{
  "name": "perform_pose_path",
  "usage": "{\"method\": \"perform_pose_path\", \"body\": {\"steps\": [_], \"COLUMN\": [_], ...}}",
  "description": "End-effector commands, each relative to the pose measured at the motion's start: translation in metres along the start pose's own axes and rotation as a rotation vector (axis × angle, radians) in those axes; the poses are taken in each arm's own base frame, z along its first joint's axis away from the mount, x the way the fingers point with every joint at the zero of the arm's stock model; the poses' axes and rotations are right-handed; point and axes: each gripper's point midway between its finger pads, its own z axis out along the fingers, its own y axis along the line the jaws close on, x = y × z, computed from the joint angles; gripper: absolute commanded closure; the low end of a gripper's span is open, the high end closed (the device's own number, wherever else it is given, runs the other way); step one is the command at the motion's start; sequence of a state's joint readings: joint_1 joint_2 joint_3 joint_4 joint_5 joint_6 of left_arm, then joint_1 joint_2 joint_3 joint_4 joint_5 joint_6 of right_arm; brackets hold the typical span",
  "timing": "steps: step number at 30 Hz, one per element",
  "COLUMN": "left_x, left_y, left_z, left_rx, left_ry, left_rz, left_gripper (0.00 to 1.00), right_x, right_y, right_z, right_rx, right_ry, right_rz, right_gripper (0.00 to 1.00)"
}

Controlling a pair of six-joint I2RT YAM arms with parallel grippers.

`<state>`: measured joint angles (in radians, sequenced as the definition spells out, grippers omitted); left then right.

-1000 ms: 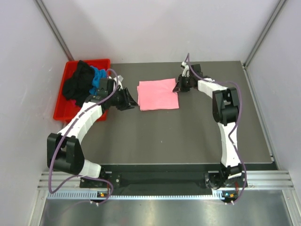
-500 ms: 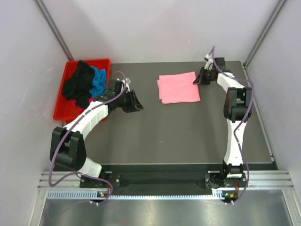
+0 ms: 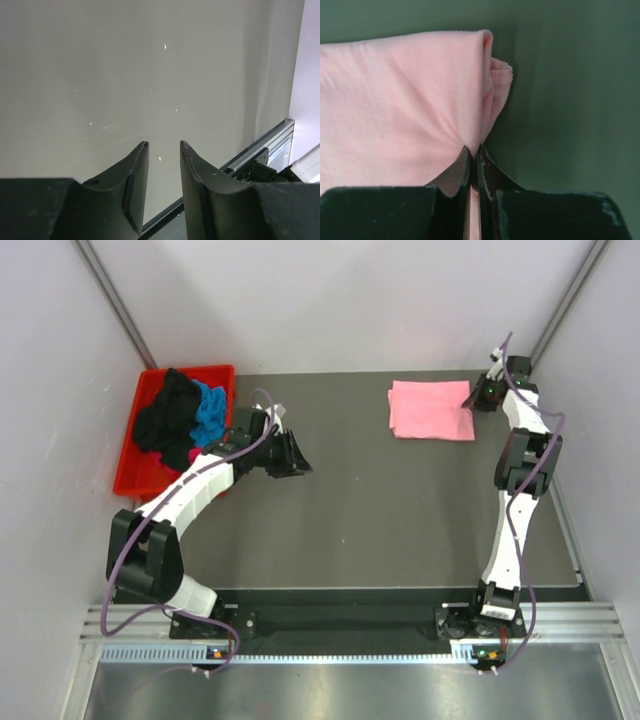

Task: Fold and stack the t-shirts
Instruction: Neatly place the folded tshirt to the corner

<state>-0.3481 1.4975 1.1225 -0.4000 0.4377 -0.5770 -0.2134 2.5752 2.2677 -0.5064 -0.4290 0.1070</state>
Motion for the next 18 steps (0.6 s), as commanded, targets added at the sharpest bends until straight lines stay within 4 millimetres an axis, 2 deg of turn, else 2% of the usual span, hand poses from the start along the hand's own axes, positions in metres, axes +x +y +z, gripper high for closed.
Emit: {"method": "perform_pose_path", "body": {"steps": [1, 5, 10, 15, 17, 18], "left_x": [-0.013, -0.019, -0.022, -0.019, -0.019, -0.02], "left_y": [-0.019, -0.025, -0.027, -0.022, -0.022, -0.021], "left_z": [0.0, -0.001, 0.003, 0.009, 0.009, 0.01], "left_rx": [0.057, 0.066, 0.077, 0.069, 0.069, 0.066], "left_ry": [-0.035, -0.047, -0.042, -0.03, -0.03, -0.033], "left_rz": [0.035, 0.043, 0.046, 0.039, 0.039, 0.038], "left_gripper": [0.63, 0.63, 0.63, 0.63, 0.64, 0.63], "right_x": [-0.037, -0.048, -0.066, -0.086, -0.085, -0.091], "right_y": [-0.025, -0.029, -0.046, -0.06, -0.067, -0.069], "right_z": [-0.012, -0.017, -0.037, -0.042, -0.038, -0.04], "right_rx": [0.047, 0.065, 0.141, 0.184, 0.212, 0.224], "right_ry": [-0.097, -0.122, -0.17, -0.242, -0.241, -0.254], "right_rz": [0.029, 0.032, -0.021, -0.068, -0.097, -0.109], "right_gripper": [1.0, 1.0, 1.0, 1.0, 1.0, 1.0]}}
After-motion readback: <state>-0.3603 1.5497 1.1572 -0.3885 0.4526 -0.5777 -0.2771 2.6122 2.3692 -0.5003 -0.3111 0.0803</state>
